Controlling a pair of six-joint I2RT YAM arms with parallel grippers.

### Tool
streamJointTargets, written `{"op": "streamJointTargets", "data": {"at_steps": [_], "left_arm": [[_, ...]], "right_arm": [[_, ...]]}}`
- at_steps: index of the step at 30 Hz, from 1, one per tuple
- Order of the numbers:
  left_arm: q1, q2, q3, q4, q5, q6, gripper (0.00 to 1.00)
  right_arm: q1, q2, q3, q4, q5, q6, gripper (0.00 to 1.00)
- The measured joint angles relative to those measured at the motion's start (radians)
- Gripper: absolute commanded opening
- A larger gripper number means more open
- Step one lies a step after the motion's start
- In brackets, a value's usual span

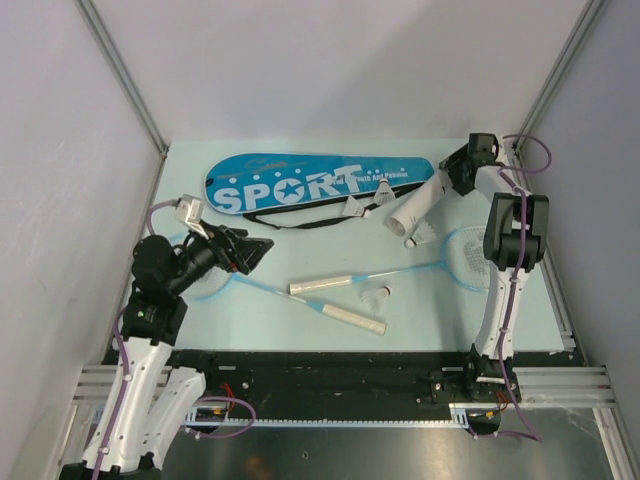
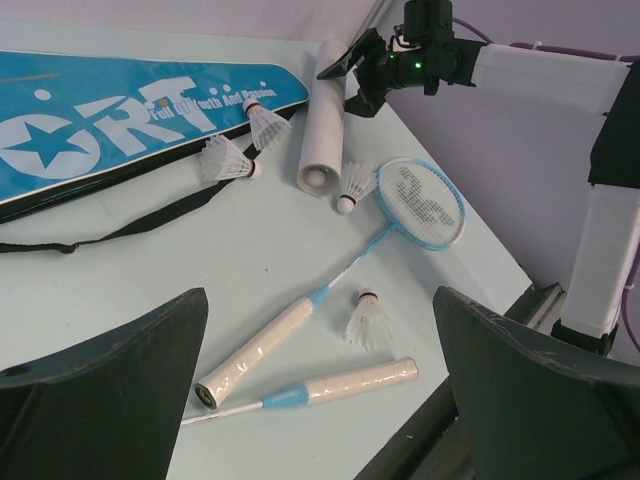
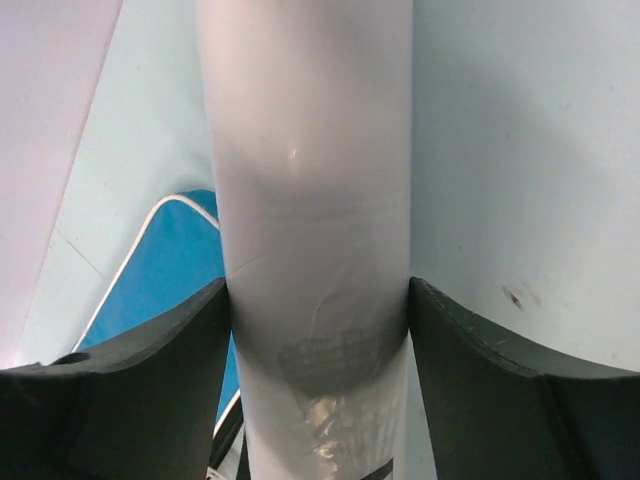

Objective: Pack up the badminton gear

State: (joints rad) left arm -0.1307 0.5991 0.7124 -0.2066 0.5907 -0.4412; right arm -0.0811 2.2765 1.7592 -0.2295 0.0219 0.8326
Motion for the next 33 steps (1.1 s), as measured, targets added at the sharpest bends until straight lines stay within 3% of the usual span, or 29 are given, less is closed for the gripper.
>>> {"op": "streamJointTargets", "data": {"at_steps": [4, 6, 10, 14, 19, 24, 28, 30, 33], "left_arm": [[0.000, -0.005, 0.000, -0.001, 0.000, -0.006, 1.00], [0.000, -0.005, 0.000, -0.001, 0.000, -0.012, 1.00], [-0.001, -0.009, 0.000, -0.002, 0.001, -0.025, 1.00], [-0.003, -0.008, 0.000, -0.002, 0.009, -0.041, 1.00], [-0.014, 0.003, 0.011, -0.004, 0.015, -0.066, 1.00], [-0.031, 0.061, 0.055, 0.001, 0.023, -0.084, 1.00], [-0.065, 0.142, 0.085, 0.051, 0.067, -0.111, 0.97], [-0.098, 0.195, 0.104, 0.089, 0.093, -0.129, 0.91], [-0.134, 0.254, 0.127, 0.153, 0.136, -0.146, 0.91]], "right_arm": [[-0.007, 0.038, 0.068, -0.030, 0.000, -0.021, 0.47], [-0.011, 0.037, 0.068, -0.029, -0.003, -0.041, 0.43], [-0.019, 0.021, 0.086, -0.041, -0.018, -0.117, 0.41], [-0.022, -0.008, 0.211, -0.077, -0.083, -0.221, 0.39], [0.013, -0.231, 0.238, -0.095, -0.200, -0.447, 0.35], [0.181, -0.609, 0.073, -0.069, -0.282, -0.773, 0.33], [0.439, -0.907, -0.205, -0.050, -0.260, -1.038, 0.28], [0.573, -0.996, -0.331, -0.079, -0.200, -1.148, 0.28], [0.663, -1.014, -0.435, -0.118, -0.095, -1.240, 0.30]]}}
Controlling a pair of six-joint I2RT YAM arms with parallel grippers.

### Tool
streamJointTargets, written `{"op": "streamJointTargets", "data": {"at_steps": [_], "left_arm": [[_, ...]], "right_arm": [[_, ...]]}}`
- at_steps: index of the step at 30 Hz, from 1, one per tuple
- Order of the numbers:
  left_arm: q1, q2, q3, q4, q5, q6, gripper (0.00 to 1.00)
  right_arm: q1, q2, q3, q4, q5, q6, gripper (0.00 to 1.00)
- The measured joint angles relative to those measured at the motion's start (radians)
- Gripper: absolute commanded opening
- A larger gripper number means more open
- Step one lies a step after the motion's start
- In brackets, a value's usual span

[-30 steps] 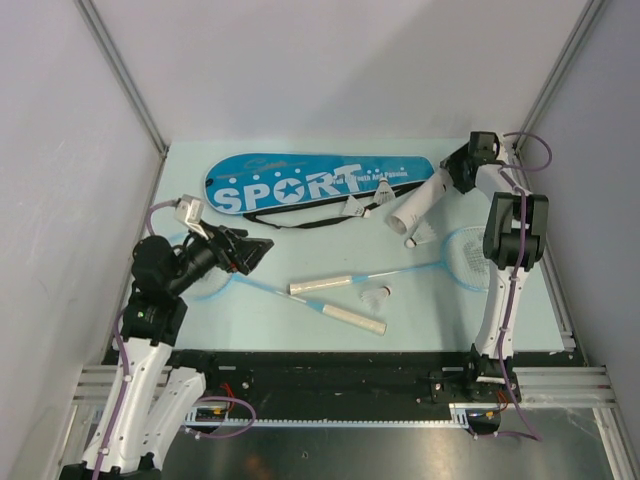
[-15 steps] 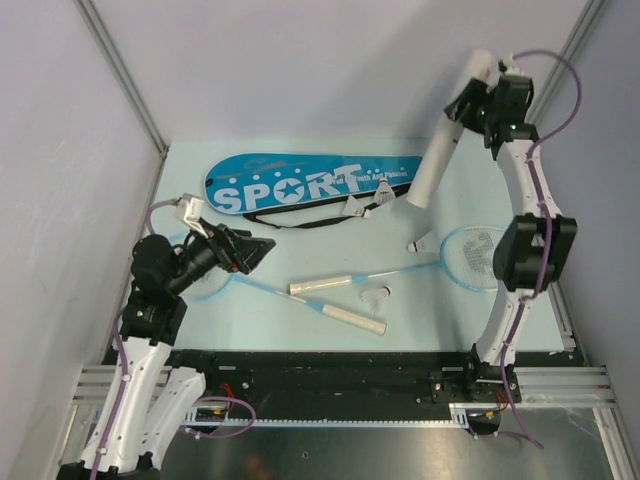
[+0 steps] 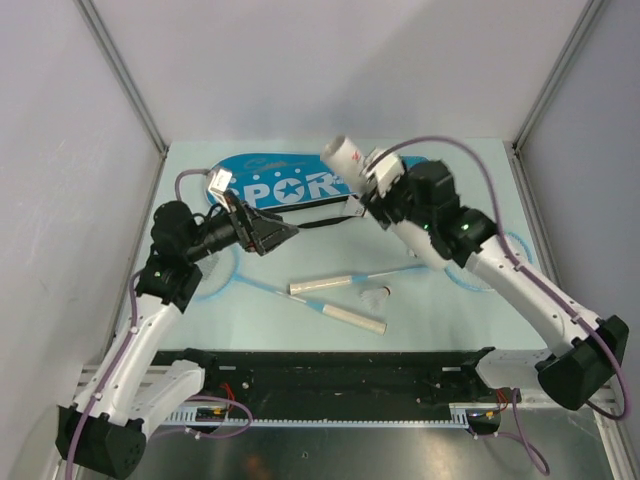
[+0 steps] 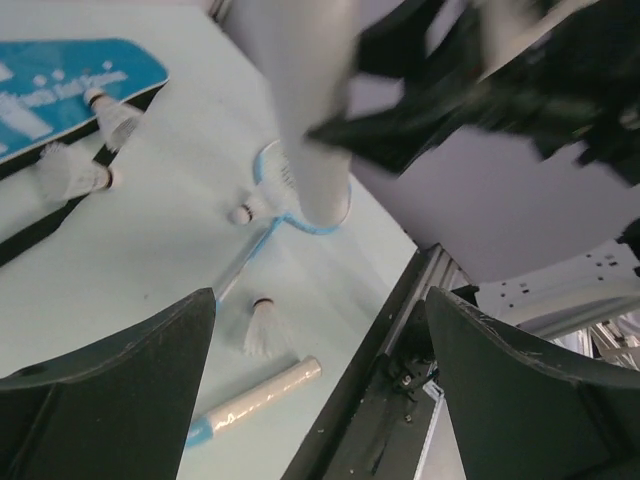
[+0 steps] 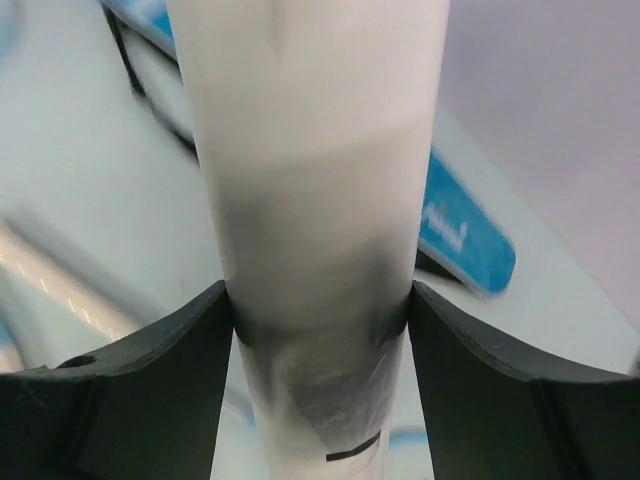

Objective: Pack up the badminton gear

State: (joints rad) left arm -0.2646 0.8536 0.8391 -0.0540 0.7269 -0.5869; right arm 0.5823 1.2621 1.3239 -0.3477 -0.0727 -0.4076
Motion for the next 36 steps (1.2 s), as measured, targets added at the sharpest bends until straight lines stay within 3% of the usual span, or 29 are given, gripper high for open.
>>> {"op": "streamJointTargets", "data": {"at_steps": [4, 6, 13, 18, 26, 30, 32, 36], "left_arm": [[-0.008, -0.002, 0.026, 0.092, 0.046, -0.018, 0.87], [-0.011, -0.003, 0.049, 0.133, 0.070, -0.020, 0.80], [-0.037, 0.122, 0.098, 0.208, 0.122, -0.061, 0.63], [-0.137, 0.253, 0.098, 0.160, 0.103, -0.066, 0.57], [-0.256, 0.265, 0.098, 0.102, 0.025, -0.006, 0.41], [-0.278, 0.262, 0.098, 0.057, -0.027, 0.034, 0.42], [-0.288, 0.255, 0.098, 0.021, -0.056, 0.051, 0.48], [-0.305, 0.230, 0.098, -0.031, -0.108, 0.078, 0.45]], "right_arm": [[0.101, -0.001, -0.160, -0.068, 0.169, -0.068, 0.24], [0.158, -0.014, -0.248, -0.086, 0.236, -0.077, 0.22], [0.310, -0.177, -0.496, -0.087, 0.332, -0.070, 0.22], [0.388, -0.279, -0.547, -0.039, 0.382, -0.060, 0.23], [0.470, -0.303, -0.601, 0.028, 0.454, -0.061, 0.23], [0.479, -0.340, -0.624, 0.043, 0.480, -0.063, 0.23], [0.484, -0.350, -0.624, 0.052, 0.492, -0.064, 0.23], [0.501, -0.357, -0.625, 0.077, 0.517, -0.068, 0.23]]}}
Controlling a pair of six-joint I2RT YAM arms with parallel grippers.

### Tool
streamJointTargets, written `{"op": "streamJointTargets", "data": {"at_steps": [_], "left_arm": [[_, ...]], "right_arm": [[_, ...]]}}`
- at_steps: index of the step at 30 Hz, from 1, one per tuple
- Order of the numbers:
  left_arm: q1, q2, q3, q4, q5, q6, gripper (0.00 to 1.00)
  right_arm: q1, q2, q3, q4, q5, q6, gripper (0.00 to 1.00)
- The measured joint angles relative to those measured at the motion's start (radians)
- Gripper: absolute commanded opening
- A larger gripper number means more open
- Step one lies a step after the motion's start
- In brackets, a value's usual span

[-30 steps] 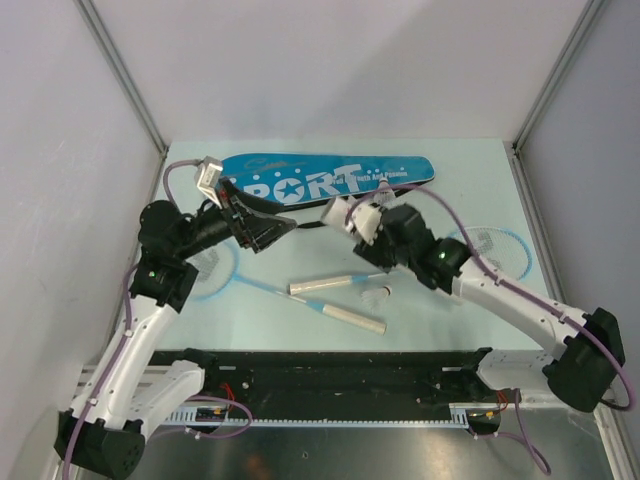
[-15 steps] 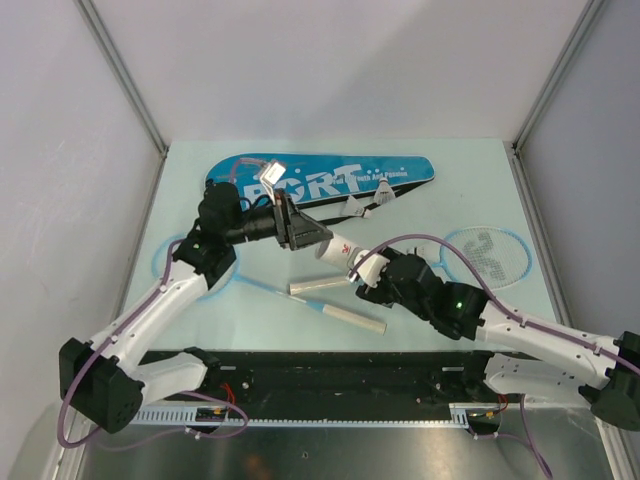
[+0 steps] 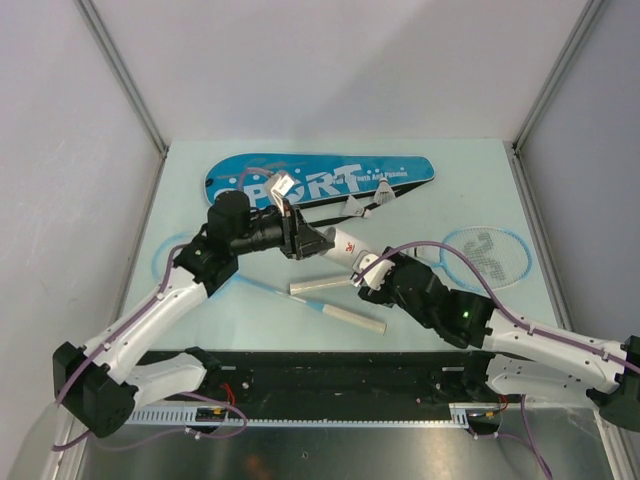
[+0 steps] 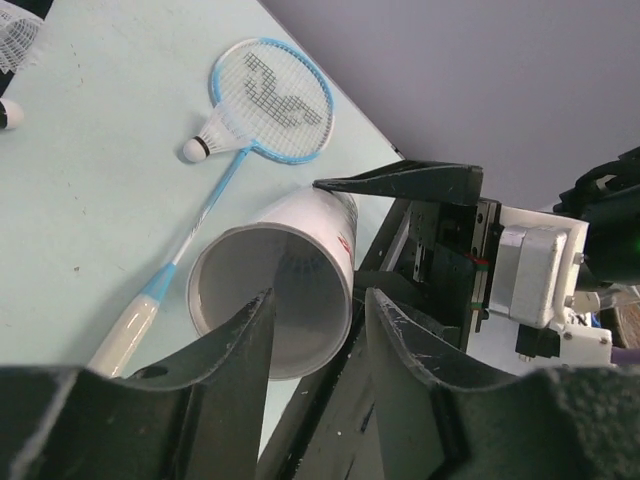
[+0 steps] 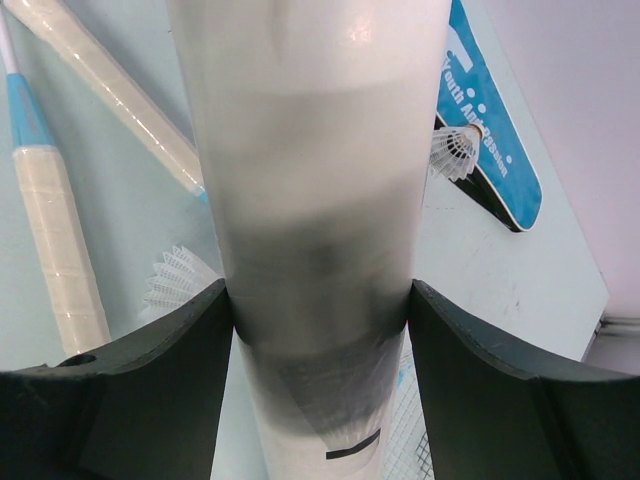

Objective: Pack up the badminton gear

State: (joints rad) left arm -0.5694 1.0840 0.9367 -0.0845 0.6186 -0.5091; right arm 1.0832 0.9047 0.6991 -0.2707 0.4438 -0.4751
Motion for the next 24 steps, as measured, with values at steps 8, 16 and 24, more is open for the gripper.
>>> {"op": "streamJointTargets", "data": {"at_steps": [8, 16, 24], "left_arm": [[-0.077, 0.000, 0.000, -0.032, -0.058, 0.033, 0.30], [-0.134, 0.024, 0.018, -0.037, -0.096, 0.061, 0.00], [-0.190, 0.029, 0.044, -0.046, -0.150, 0.108, 0.00]], "right_arm": [[0.021, -0.013, -0.021, 0.007, 0.050, -0.008, 0.25], [0.032, -0.022, -0.047, 0.000, 0.099, -0.009, 0.35], [0.039, -0.023, -0.053, 0.011, 0.152, -0.018, 0.61]]}}
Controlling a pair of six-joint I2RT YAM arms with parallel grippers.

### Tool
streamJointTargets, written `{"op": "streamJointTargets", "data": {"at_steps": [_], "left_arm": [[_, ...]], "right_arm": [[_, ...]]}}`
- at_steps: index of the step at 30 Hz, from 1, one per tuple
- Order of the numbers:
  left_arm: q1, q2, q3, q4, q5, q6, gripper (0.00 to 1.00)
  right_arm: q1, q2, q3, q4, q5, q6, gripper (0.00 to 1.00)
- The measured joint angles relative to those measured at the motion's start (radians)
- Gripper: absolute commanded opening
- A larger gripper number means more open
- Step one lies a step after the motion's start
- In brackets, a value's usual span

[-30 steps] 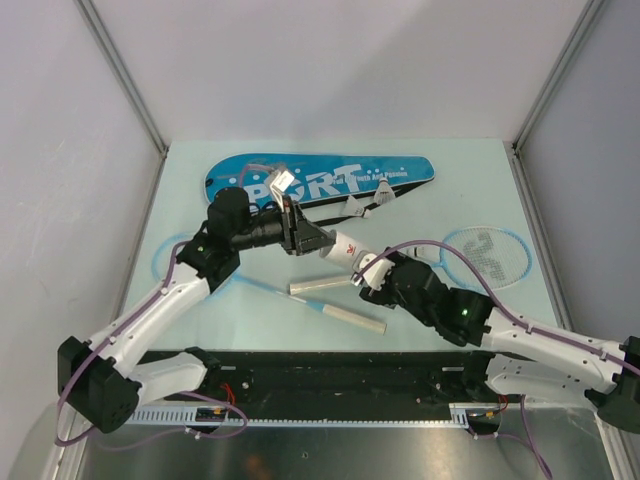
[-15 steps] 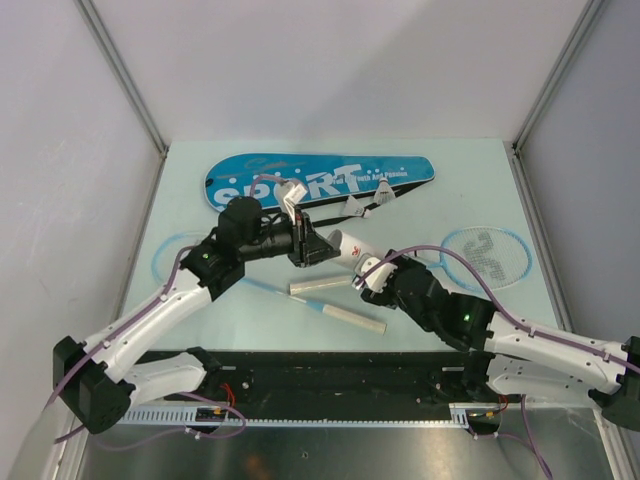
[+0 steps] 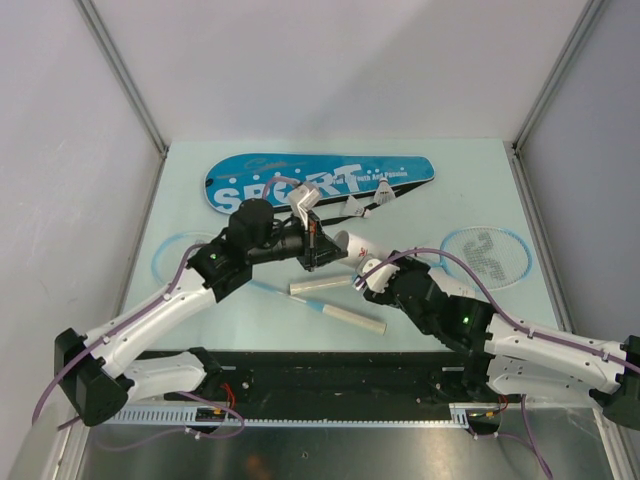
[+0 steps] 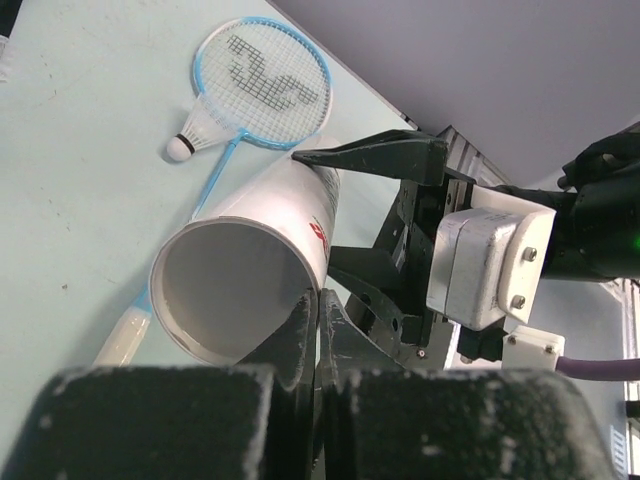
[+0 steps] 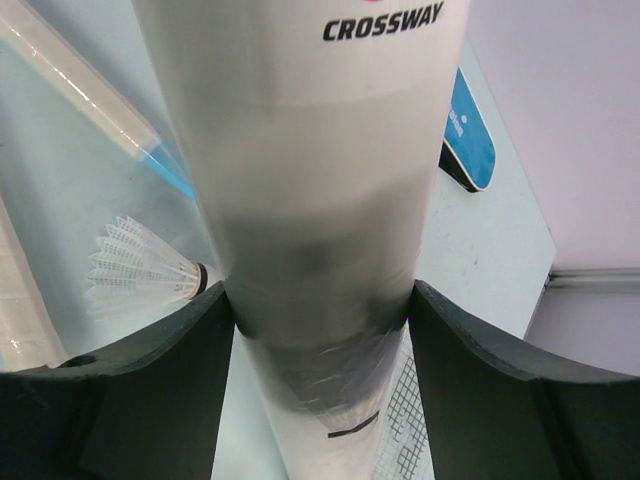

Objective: Pack up the badminton gear

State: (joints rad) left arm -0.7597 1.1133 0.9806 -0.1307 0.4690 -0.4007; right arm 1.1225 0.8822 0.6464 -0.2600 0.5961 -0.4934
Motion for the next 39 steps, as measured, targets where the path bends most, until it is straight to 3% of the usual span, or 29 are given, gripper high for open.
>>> {"op": "streamJointTargets", "data": {"at_steps": [7, 12, 15, 18, 19, 25, 34, 39], "left_arm": [[-0.032, 0.000, 0.012, -0.007, -0.014, 0.017, 0.00], [-0.077, 0.001, 0.012, -0.010, 0.019, 0.017, 0.00], [-0.082, 0.001, 0.012, -0.008, 0.027, 0.017, 0.00], [-0.082, 0.000, 0.012, 0.003, 0.027, 0.017, 0.00], [-0.082, -0.002, 0.012, 0.004, 0.023, 0.017, 0.00], [-0.083, -0.041, 0.012, -0.009, -0.013, 0.018, 0.00], [0.009, -0.182, 0.012, -0.010, 0.010, 0.016, 0.00], [0.055, -0.257, 0.012, -0.018, -0.095, 0.008, 0.00]], "right_arm": [[0.001, -0.004, -0.011, 0.035, 0.018, -0.002, 0.85], [0.001, -0.005, -0.012, 0.135, -0.030, 0.002, 0.86], [0.001, -0.004, -0.012, 0.175, -0.059, -0.006, 0.78], [0.002, -0.001, -0.013, 0.191, -0.073, -0.024, 0.65], [0.002, -0.001, -0.013, 0.190, -0.074, -0.031, 0.56], [0.010, -0.009, -0.019, 0.218, -0.084, -0.023, 0.35], [0.016, -0.019, -0.089, 0.218, -0.011, -0.033, 0.33], [0.016, -0.022, -0.093, 0.220, 0.091, -0.012, 0.35]]}}
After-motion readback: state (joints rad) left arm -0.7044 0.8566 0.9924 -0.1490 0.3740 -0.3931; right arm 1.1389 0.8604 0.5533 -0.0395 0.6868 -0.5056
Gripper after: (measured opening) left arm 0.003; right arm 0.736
